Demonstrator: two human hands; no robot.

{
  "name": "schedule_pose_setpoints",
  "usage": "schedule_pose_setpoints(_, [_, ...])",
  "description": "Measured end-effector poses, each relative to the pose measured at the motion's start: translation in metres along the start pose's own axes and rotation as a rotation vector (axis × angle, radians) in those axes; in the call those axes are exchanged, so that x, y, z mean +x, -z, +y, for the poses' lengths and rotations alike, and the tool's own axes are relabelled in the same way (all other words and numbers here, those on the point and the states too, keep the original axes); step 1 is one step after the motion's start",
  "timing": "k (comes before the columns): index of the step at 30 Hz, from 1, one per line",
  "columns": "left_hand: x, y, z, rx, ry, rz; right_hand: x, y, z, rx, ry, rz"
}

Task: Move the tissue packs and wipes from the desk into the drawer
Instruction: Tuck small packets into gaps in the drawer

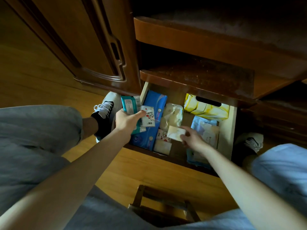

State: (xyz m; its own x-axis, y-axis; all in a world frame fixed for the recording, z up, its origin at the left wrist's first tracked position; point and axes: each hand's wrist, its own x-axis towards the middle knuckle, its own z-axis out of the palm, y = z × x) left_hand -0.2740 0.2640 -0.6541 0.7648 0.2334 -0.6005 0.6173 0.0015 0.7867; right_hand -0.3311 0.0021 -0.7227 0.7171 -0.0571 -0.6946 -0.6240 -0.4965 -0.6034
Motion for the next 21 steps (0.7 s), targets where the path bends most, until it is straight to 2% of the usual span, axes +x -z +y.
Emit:
schedule_pose_setpoints(2, [-0.001,0.002,-0.002,-0.018,0.019,-0.001,0.011,-0.017,0.002,-0.079,0.025,0.008])
schedule_pose_setpoints(6, [-0.002,0.005,-0.002,-0.035,0.028,-0.005,0.023,-0.043,0.01,-0.086,-0.003,0.041])
schedule_pose_setpoints(17, [-0.003,-0.006,0.0,0.001,0.002,-0.117,0.033,-0.021,0.023,-0.193,-0.022,0.085])
schedule_pose_setpoints(21, [-0.004,-0.005,-0.001,0.016,0.004,-0.112,0.029,-0.036,0.017,-0.134,-0.032,0.15])
